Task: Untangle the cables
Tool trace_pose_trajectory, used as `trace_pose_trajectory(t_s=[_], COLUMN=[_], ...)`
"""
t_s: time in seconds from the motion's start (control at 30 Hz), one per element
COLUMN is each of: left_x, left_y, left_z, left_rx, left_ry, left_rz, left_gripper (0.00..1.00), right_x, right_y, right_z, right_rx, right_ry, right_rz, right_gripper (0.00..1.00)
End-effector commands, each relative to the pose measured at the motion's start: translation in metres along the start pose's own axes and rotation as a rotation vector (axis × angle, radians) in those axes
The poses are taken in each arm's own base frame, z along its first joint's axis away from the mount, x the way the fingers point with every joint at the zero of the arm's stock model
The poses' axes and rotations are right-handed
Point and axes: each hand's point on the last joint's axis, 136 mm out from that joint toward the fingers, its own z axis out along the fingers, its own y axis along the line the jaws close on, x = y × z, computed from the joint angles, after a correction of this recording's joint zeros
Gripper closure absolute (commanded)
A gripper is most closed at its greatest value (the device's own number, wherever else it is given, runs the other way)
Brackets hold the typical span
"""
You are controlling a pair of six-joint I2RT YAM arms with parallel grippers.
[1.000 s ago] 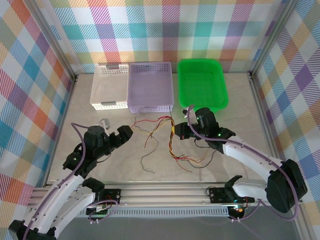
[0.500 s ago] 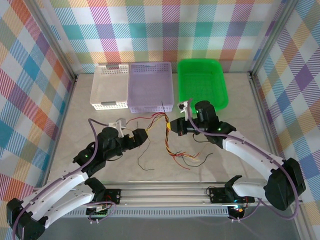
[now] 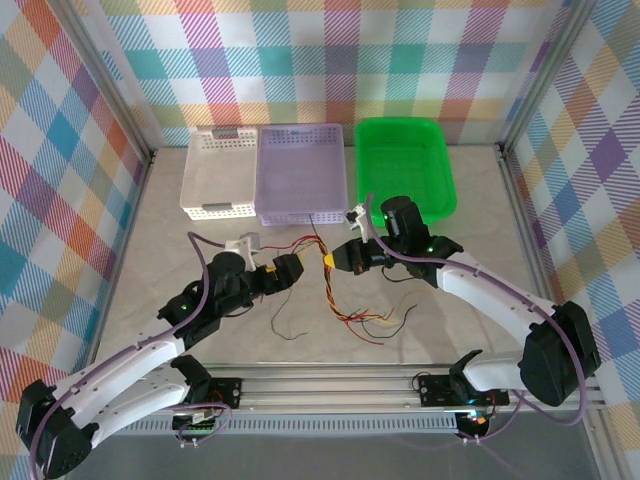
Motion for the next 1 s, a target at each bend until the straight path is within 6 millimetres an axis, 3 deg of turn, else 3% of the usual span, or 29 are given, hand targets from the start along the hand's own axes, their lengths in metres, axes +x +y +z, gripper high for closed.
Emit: trace_pose_trajectory(t_s=[0.0,0.17,0.33,0.63,0.83,0.97], left_x=[-0.007,-0.009,-0.015,-0.020,-0.020,-0.022], left_y=[-0.021,-0.026,-0.025,-0.025,-0.025,-0.025], left_z=[0.005,0.007,-0.003,-0.019,-0.021,-0.025], left_rx=[0.071,0.087,0.097,0.145,0.152,0.154], left_ry=[-0.020,-0.037,-0.082,-0.143,-0.153,-0.165], left_rz=[0.031,0.020,0.007,-0.038,-0.050,-0.056], left_gripper=[0.02,0.12,0.35,0.66,0.80,0.83], right_x=[-0.002,0.003,0.008,0.012,0.013,0.016], right_y=[0.019,0.015,0.011,0.007,0.007,0.004], right_z=[0.001,0.005,0.009,0.013,0.013,0.014], right_rx=[-0.086,-0.090,-0.101,-0.108,-0.104,-0.102], right_ry=[0.029,0.051,0.066,0.084,0.086,0.089], right_rz=[-0.044,-0.028,-0.017,-0.003,-0.001,0.002], right_gripper=[1.00,1.00,1.00,1.00,1.00,1.00])
